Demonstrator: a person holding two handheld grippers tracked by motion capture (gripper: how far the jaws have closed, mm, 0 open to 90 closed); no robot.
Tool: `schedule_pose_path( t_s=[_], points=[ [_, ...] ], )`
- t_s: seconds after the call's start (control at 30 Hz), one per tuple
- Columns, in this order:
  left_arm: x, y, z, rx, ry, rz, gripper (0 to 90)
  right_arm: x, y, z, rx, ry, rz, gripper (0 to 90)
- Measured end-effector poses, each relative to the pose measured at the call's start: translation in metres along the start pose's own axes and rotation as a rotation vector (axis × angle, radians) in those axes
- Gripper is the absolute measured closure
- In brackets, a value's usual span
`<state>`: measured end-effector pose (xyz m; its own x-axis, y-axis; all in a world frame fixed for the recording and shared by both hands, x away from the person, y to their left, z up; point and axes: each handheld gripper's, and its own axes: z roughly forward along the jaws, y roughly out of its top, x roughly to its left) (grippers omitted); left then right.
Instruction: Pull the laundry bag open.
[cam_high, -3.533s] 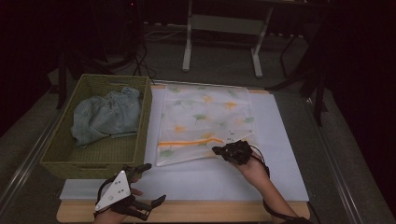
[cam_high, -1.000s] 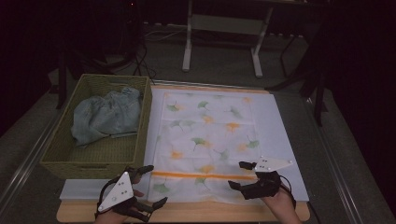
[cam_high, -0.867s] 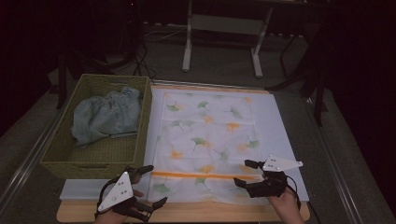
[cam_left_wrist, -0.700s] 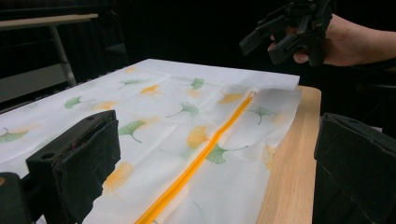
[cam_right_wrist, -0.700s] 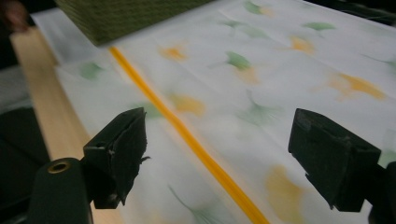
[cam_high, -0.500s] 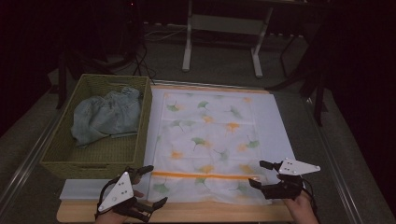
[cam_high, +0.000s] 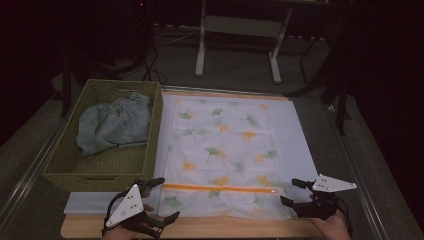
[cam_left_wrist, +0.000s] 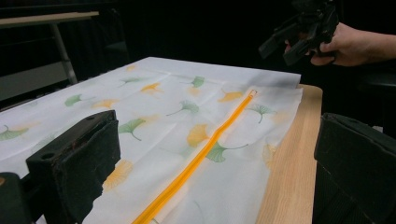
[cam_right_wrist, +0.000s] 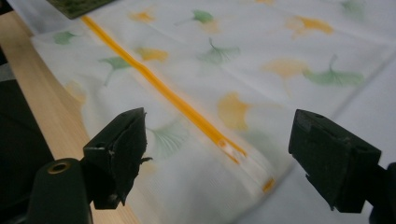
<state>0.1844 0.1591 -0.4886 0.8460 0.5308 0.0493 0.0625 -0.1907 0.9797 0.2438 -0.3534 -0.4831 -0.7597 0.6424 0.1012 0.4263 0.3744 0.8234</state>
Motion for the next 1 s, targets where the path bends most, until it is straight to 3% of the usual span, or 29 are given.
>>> schedule_pose_path(
  t_s=[0.17,0.4,0.47,0.73,0.9,1.0],
  points=[
    [-0.001,0.0,0.002,0.005,-0.006,0.001,1.3,-0.014,-0.006,0.004,0.039,-0.022,0.013,27.7],
    [-0.001,0.0,0.004,0.004,-0.012,-0.006,1.3,-0.027,-0.006,0.024,0.101,-0.075,-0.004,32.4],
    [-0.002,0.001,0.004,0.002,-0.016,-0.006,1.3,-0.031,-0.005,0.035,0.146,-0.084,-0.005,33.7],
    [-0.002,0.001,0.004,0.0,-0.02,-0.013,1.3,-0.029,-0.01,0.035,0.2,-0.069,0.026,38.9],
    [-0.002,0.0,0.005,0.004,-0.022,-0.013,1.3,-0.023,-0.011,0.044,0.305,-0.114,-0.041,44.2],
    [-0.003,0.0,0.007,0.003,-0.028,-0.018,1.3,-0.021,-0.01,0.047,0.328,-0.121,-0.043,51.0]
  ],
)
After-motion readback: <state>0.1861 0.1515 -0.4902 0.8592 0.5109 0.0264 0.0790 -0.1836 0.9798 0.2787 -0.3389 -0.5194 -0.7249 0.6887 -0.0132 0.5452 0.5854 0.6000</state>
